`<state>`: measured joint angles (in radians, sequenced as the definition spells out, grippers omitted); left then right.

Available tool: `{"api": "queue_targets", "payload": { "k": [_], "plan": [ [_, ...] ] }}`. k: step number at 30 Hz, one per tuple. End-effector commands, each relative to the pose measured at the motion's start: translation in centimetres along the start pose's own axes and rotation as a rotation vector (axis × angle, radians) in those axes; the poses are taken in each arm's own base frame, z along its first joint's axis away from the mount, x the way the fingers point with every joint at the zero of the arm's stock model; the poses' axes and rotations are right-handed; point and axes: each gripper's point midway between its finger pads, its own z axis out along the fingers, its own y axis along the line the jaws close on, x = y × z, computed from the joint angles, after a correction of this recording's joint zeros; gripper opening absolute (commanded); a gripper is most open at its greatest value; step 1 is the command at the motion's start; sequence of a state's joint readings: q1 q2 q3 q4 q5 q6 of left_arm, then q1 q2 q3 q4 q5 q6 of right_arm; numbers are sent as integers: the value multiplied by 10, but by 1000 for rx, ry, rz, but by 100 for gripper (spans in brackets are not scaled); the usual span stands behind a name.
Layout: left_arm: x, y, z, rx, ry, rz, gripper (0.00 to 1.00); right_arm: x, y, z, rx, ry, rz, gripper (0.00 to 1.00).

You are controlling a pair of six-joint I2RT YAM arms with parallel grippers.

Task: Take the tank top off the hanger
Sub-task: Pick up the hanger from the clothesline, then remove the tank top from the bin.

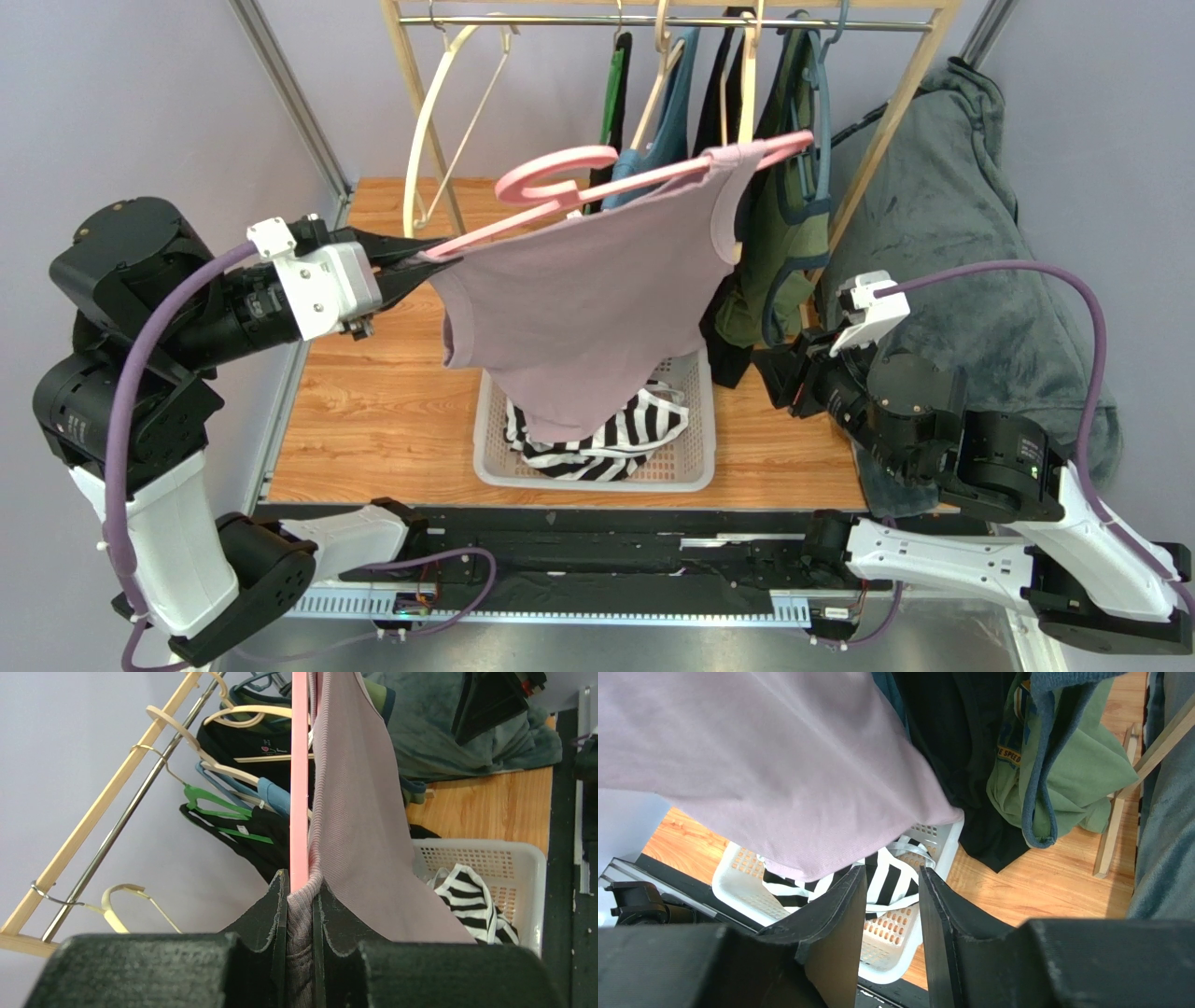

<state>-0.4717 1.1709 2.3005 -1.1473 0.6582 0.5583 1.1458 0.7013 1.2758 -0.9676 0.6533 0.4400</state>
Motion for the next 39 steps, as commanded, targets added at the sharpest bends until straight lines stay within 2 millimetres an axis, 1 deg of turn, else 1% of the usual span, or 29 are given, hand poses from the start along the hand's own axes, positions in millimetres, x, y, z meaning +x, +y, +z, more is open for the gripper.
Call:
{"api": "queue_targets", "payload": {
  "k": [1,3,5,6,7,8,9,10,11,12,13,14,15,17,18,19,20,21,22,25,27,30,35,36,37,39],
  "plan": [
    [-22,-10,-9,60,-87,195,0,-14,7,1,-25,-44,6,37],
    [-22,-13,-11,73,-88,222,0,-16,9,0,-39,-52,5,37],
    [-19,-19,-11,98,-80,214,0,-20,14,-2,-70,-65,14,37],
    [-17,-20,-11,104,-76,210,0,-23,15,-3,-83,-73,9,38],
    [-15,-22,-11,113,-72,202,0,-31,20,-7,-111,-88,20,40],
    [-14,-23,-10,117,-68,195,0,-33,31,-11,-170,-73,12,45],
    [-10,-25,-9,124,-60,180,0,-37,39,-15,-213,-63,-4,49],
    [-7,-26,-9,126,-53,172,0,-51,53,-20,-261,-53,-9,52],
    [-4,-27,-8,129,-48,162,0,-52,71,-25,-347,-23,-22,58],
    [3,-30,-5,141,-31,124,0,-58,80,-28,-387,-19,-34,60],
    [6,-32,-5,147,-28,111,0,-58,92,-22,-413,-3,-65,63],
    [9,-33,-3,151,-20,96,0,-65,100,-26,-452,-9,-73,67],
    [19,-36,1,161,0,63,0,-66,104,-23,-456,-9,-86,68],
    [25,-36,0,145,18,38,0,-67,109,-19,-463,-18,-116,70],
    [35,-40,3,156,42,17,0,-68,111,-19,-470,-27,-118,70],
    [39,-41,1,145,53,15,0,-72,113,-19,-479,-47,-115,70],
    [44,-43,0,145,65,6,0,-75,112,-21,-480,-66,-116,70],
    [54,-46,3,153,88,-12,0,-74,110,-19,-473,-71,-119,70],
    [55,-48,0,149,91,-15,0,-78,110,-19,-472,-94,-112,70],
    [63,-55,0,162,106,-40,0,-83,107,-21,-468,-127,-104,69],
    [67,-59,0,172,113,-61,0,-87,104,-22,-457,-146,-96,66],
    [69,-63,0,183,113,-80,0,-92,101,-20,-432,-172,-86,62],
    [63,-66,-2,194,95,-102,0,-91,94,-11,-384,-203,-63,62],
    [61,-66,-3,192,91,-100,0,-91,94,-10,-382,-210,-59,62],
    [60,-67,-3,193,90,-101,0,-95,95,-11,-384,-232,-40,61],
    [60,-67,-3,192,89,-102,0,-93,94,-6,-370,-239,-25,61]
  ]
}}
